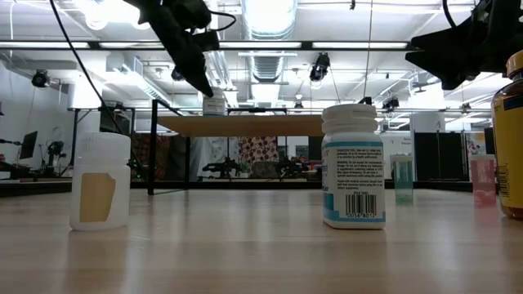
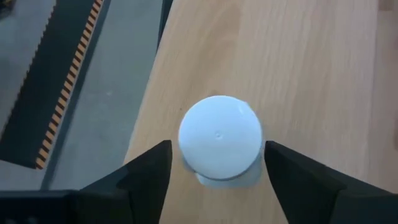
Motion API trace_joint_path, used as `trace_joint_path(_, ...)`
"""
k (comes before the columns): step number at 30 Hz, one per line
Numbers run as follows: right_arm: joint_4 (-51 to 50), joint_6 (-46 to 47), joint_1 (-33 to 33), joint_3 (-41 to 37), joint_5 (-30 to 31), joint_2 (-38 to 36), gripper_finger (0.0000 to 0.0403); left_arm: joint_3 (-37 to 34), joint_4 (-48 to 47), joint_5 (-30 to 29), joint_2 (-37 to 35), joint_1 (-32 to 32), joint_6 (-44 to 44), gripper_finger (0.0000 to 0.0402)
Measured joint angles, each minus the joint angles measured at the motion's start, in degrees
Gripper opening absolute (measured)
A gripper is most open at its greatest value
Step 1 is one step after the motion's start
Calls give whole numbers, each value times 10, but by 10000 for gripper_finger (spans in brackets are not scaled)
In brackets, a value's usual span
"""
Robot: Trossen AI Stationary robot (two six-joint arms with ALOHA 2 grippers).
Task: Pick and place medicine bottles onto shelf by color
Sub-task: Put the top white and blue pill bottle on the shelf, then adjust the white pill bottle on the shelf
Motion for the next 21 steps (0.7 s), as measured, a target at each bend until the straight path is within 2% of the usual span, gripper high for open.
trace_joint_path(7, 0, 0, 0, 0, 0, 0, 226, 34, -13, -4, -27, -13, 12, 246)
trace_joint_path(12, 0, 0, 0, 0, 0, 0, 226, 31, -9, -4, -49, -52, -41, 238)
trace_joint_path(17, -2, 0, 0, 0, 0, 0, 226, -15, -10, -7, -38, -119, -60, 178)
trace_joint_path(21, -13, 0, 0, 0, 0, 0, 226, -49, 17, -62, -24, -154, -63, 105)
